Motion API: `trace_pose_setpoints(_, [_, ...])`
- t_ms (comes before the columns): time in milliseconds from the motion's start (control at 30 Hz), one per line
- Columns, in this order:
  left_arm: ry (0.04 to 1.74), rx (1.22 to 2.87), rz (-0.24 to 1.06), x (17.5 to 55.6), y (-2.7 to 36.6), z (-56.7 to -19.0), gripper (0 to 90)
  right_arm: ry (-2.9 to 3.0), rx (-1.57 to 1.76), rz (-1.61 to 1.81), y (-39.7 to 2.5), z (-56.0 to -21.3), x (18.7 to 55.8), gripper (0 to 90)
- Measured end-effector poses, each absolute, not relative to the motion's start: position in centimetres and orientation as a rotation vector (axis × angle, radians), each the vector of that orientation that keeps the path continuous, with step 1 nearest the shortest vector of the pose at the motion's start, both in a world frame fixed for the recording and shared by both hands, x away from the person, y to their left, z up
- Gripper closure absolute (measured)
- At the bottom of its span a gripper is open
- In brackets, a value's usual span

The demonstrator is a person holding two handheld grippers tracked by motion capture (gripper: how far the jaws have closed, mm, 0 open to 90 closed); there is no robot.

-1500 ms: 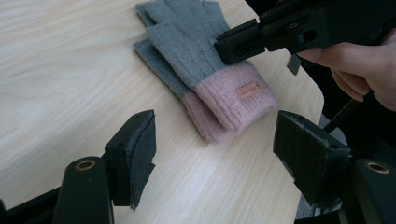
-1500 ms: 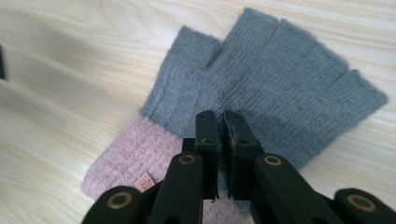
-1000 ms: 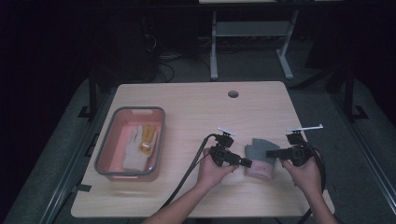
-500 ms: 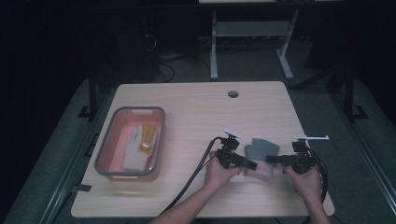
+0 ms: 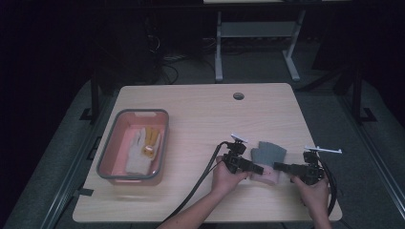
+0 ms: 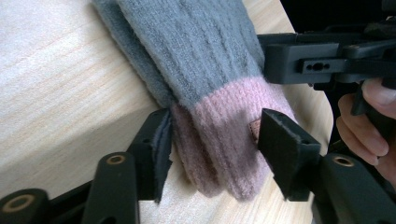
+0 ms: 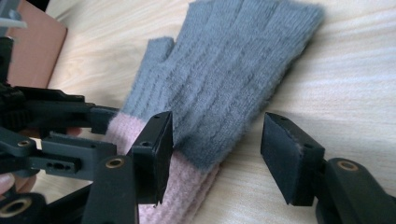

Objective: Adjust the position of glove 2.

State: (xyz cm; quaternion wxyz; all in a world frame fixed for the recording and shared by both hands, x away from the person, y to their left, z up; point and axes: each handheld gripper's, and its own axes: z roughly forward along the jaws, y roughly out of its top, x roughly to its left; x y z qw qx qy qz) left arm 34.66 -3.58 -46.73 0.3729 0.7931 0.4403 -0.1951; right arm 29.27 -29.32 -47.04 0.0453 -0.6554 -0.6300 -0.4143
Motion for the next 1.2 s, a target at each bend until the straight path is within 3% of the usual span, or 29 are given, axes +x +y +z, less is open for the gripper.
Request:
trace_pose_setpoints(333, [1.169, 2.003, -0.541, 34.9, -3.4, -47.0, 51.8, -1.891, -1.991, -1.281, -28.5, -47.3, 29.2, 52.5])
trace_pose_setpoints(367, [1.173, 1.996, -0.556, 35.0, -3.3, -47.1, 54.1, -1.845, -1.970, -1.287, -28.6, -47.6, 29.3, 57.4])
trace_pose_setpoints(667, [1.172, 1.937, -0.616, 35.2, -3.0, -47.7, 62.2, -1.792, -1.946, -1.315, -28.6, -47.8, 29.4, 70.1])
trace_pose_setpoints(1200, [1.130, 1.892, -0.624, 34.6, -2.2, -47.0, 65.1, -1.755, -1.898, -1.397, -28.7, -47.0, 28.7, 73.2])
